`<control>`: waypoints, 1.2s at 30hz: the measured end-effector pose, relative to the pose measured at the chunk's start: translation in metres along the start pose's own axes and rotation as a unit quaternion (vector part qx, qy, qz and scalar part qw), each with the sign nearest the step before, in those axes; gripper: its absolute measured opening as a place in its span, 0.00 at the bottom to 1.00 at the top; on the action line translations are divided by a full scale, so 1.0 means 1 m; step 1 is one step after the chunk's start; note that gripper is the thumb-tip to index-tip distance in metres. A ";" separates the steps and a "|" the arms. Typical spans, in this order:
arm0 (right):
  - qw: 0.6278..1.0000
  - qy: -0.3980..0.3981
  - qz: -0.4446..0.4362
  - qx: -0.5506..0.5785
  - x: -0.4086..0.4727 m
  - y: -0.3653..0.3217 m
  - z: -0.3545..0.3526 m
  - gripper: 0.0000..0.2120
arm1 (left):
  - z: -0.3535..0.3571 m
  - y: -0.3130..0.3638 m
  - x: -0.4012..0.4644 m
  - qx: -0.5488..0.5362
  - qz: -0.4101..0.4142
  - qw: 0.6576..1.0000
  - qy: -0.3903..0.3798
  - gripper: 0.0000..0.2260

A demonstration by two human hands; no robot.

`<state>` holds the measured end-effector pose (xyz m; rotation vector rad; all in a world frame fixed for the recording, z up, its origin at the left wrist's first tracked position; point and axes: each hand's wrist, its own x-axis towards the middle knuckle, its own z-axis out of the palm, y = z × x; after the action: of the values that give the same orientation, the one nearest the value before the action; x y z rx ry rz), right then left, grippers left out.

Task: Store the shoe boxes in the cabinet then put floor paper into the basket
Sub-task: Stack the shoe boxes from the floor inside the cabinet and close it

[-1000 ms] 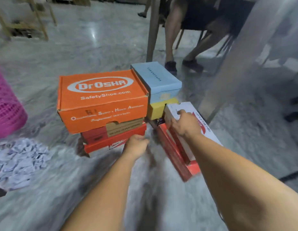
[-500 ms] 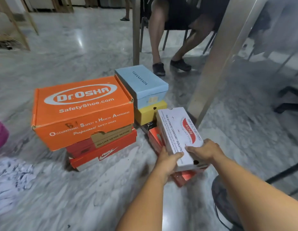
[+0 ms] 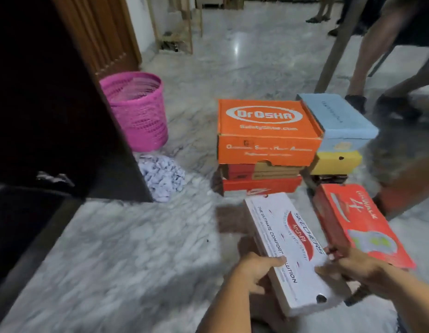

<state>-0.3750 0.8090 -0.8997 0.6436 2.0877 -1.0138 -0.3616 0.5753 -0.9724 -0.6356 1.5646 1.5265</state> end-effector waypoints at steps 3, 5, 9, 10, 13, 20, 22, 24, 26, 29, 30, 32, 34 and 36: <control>0.994 -0.101 0.006 -0.045 -0.005 -0.041 0.059 0.36 | -0.061 -0.048 -0.033 -0.066 -0.038 0.997 0.023 0.34; 0.983 -0.156 0.001 -0.095 -0.002 -0.070 0.099 0.27 | -0.105 -0.079 -0.057 -0.121 -0.054 0.990 0.047 0.27; 0.952 -0.244 -0.071 -0.172 0.003 -0.135 0.182 0.20 | -0.188 -0.131 -0.105 -0.190 -0.037 0.973 0.128 0.32; 0.941 -0.262 -0.096 -0.190 -0.001 -0.153 0.205 0.20 | -0.208 -0.141 -0.117 -0.211 -0.028 0.967 0.140 0.29; 0.917 -0.296 -0.171 -0.206 -0.019 -0.207 0.272 0.24 | -0.262 -0.163 -0.145 -0.284 -0.007 0.940 0.188 0.24; 0.878 -0.223 -0.363 -0.218 -0.032 -0.303 0.432 0.23 | -0.381 -0.178 -0.162 -0.347 0.116 0.868 0.335 0.16; 0.869 -0.210 -0.391 -0.221 -0.029 -0.323 0.471 0.21 | -0.414 -0.182 -0.157 -0.364 0.145 0.845 0.365 0.14; 0.854 -0.188 -0.438 -0.208 -0.026 -0.340 0.503 0.22 | -0.446 -0.184 -0.149 -0.373 0.170 0.817 0.405 0.13; 0.837 -0.158 -0.490 -0.187 -0.018 -0.357 0.536 0.23 | -0.475 -0.184 -0.137 -0.365 0.210 0.786 0.453 0.15; 0.820 -0.163 -0.521 -0.173 0.005 -0.372 0.589 0.24 | -0.516 -0.185 -0.111 -0.307 0.251 0.743 0.539 0.27; 0.818 -0.171 -0.522 -0.172 0.014 -0.375 0.605 0.26 | -0.528 -0.186 -0.102 -0.283 0.252 0.732 0.566 0.32; 0.810 -0.180 -0.526 -0.189 0.027 -0.384 0.631 0.26 | -0.556 -0.193 -0.082 -0.248 0.240 0.708 0.617 0.38; 0.801 -0.183 -0.535 -0.195 0.035 -0.399 0.650 0.26 | -0.584 -0.196 -0.069 -0.239 0.225 0.694 0.642 0.38; 0.800 -0.187 -0.540 -0.182 0.041 -0.417 0.666 0.26 | -0.589 -0.179 -0.081 -0.242 0.212 0.693 0.645 0.34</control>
<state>-0.4299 0.0353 -1.0299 -1.0119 2.1199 -1.0957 -0.2982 -0.0368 -1.0578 -2.1196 2.3999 1.9639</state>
